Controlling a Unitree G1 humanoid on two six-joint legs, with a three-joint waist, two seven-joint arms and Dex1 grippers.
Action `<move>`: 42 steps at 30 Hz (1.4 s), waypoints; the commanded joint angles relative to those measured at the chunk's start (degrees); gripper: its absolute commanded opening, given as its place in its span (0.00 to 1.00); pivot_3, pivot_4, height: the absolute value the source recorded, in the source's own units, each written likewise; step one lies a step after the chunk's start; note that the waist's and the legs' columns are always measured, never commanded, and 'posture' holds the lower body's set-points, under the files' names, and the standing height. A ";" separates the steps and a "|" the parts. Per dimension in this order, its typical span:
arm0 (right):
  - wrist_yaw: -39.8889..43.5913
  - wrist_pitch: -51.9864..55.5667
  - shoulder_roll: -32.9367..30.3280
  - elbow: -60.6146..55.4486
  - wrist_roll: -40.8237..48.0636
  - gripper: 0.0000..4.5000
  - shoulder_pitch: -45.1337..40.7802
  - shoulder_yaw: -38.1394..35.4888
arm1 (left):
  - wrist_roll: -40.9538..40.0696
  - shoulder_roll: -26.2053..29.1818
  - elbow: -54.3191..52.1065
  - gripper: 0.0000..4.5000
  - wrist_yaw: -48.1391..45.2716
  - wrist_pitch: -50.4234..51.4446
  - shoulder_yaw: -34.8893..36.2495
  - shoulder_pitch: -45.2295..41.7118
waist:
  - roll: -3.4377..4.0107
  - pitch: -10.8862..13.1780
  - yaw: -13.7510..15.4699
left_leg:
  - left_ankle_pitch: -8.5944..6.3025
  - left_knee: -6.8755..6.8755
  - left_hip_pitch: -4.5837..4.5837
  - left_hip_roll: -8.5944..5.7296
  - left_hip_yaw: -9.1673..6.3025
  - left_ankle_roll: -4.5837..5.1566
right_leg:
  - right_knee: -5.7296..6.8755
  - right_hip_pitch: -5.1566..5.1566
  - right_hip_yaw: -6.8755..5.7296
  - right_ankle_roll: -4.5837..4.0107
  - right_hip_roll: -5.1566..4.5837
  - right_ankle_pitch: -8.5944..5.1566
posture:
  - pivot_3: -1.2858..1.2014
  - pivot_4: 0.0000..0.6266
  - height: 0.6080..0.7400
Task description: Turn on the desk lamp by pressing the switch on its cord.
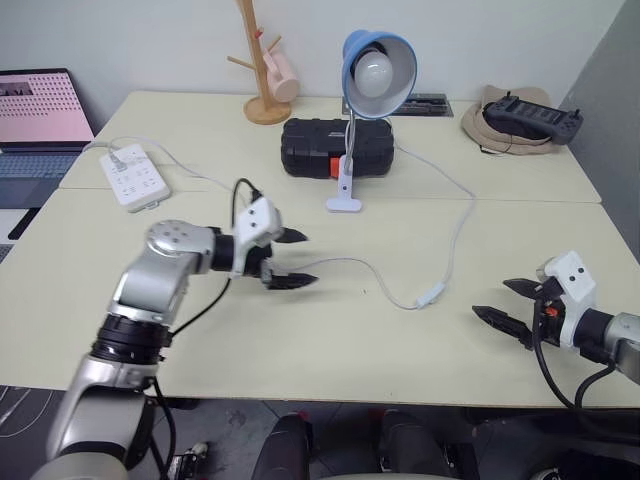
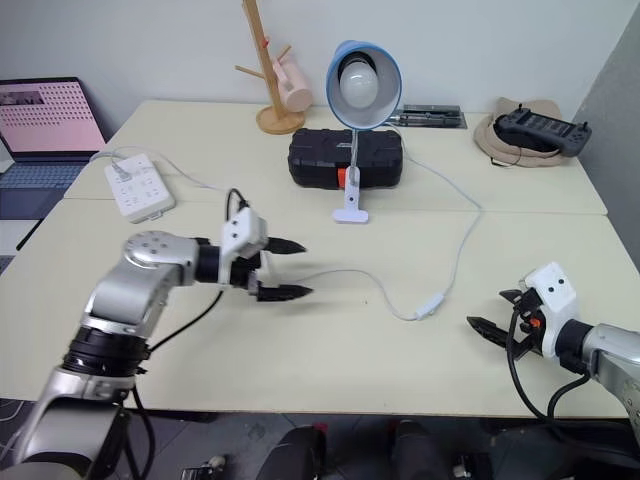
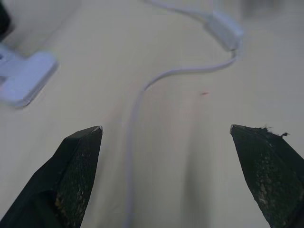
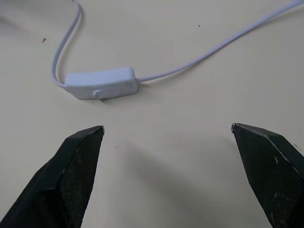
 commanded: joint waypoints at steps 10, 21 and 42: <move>7.61 -1.94 -5.43 -6.97 0.42 1.00 -0.06 1.92 | 0.44 -2.51 -2.15 1.00 3.50 -0.93 -3.90 -0.26 | 0.05 -0.03 -0.24 | 0.00 -0.08 0.48 -0.06 0.08 0.00 | -0.03 0.37 0.05 0.00 0.18 0.00 | 0.52 0.24 1.00; 28.04 -36.14 -13.01 15.94 -23.83 1.00 -23.08 27.61 | -2.25 8.20 -1.42 1.00 -4.00 -3.04 -0.79 1.73 | 0.04 0.01 -0.24 | -0.01 -0.16 0.78 -0.01 0.20 0.00 | -0.19 0.61 0.09 0.00 0.12 -0.01 | 0.52 0.24 1.00; 43.89 -83.30 3.15 64.93 -40.75 0.84 -54.01 43.90 | -5.33 8.60 -9.12 1.00 0.28 2.32 1.70 6.36 | 0.05 0.02 -0.26 | -0.01 -0.13 0.83 0.09 0.16 -0.01 | -0.10 0.61 0.09 -0.01 -0.01 -0.01 | 0.52 0.24 1.00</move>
